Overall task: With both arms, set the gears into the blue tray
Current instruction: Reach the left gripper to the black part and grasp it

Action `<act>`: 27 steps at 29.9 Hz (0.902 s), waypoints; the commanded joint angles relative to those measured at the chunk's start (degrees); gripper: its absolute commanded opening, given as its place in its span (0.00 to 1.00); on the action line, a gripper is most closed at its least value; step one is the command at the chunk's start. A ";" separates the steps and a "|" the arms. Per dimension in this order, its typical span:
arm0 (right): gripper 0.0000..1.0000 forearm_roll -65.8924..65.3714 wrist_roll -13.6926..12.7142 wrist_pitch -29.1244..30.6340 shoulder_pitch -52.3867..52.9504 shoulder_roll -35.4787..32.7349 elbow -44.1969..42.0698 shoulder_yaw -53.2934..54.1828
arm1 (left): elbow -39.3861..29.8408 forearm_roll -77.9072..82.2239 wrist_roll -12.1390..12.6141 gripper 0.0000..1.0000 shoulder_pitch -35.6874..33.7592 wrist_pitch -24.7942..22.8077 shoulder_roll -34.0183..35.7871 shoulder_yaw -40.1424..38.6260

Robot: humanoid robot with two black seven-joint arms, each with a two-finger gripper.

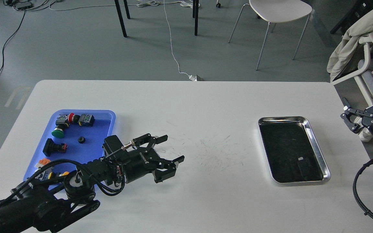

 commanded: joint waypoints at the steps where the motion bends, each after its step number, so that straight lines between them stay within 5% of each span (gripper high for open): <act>1: 0.95 0.00 0.04 0.00 0.06 -0.09 0.03 0.00 | 1.97 -0.01 -0.01 0.95 1.85 1.06 -0.77 0.04; 6: 0.95 -0.26 0.03 0.00 0.06 -0.17 -0.24 0.00 | 4.26 -0.01 -0.01 0.92 3.00 2.82 -0.77 0.04; 21: 0.95 -0.35 -0.05 0.00 0.32 -0.09 -0.33 0.00 | 5.31 -0.01 0.08 0.48 3.79 2.99 -0.86 0.13; 27: 0.95 -0.35 -0.05 0.00 0.50 -0.09 -0.33 0.00 | 5.75 -0.01 -0.10 0.44 4.49 2.91 -0.86 0.13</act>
